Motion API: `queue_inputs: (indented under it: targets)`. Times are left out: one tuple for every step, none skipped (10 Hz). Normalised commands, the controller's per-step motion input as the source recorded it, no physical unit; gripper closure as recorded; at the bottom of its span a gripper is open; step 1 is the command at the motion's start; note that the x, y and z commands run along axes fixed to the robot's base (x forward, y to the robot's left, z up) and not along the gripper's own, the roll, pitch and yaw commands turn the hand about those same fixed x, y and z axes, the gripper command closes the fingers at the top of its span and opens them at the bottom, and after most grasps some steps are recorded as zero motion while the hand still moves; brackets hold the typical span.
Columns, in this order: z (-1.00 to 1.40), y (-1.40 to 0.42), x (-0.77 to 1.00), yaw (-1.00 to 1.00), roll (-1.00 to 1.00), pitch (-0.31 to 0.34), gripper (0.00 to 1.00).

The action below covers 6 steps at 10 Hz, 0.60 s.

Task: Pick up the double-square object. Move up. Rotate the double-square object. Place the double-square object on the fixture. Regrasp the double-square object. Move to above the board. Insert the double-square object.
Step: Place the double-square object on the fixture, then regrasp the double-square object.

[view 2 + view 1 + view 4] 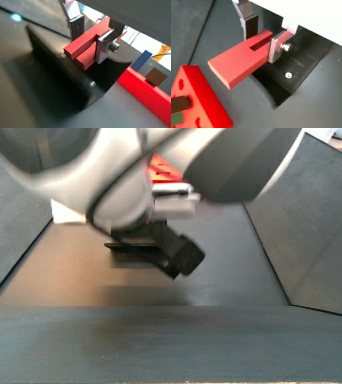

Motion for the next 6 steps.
queue_inputs:
  targets:
    - [-0.94,0.11,0.18,-0.13,-0.18,0.026,1.00]
    - [-0.64,0.08,0.13,-0.11,-0.16,0.011,1.00]
    - [-0.54,0.08,0.12,-0.10,-0.15,0.006,1.00]
    - [-0.50,0.07,0.08,-0.08,-0.13,-0.002,1.00]
    - [0.00,0.00,0.00,0.00,0.00,0.000,0.00]
    - [1.00,0.00,0.00,0.02,0.00,-0.022,0.00]
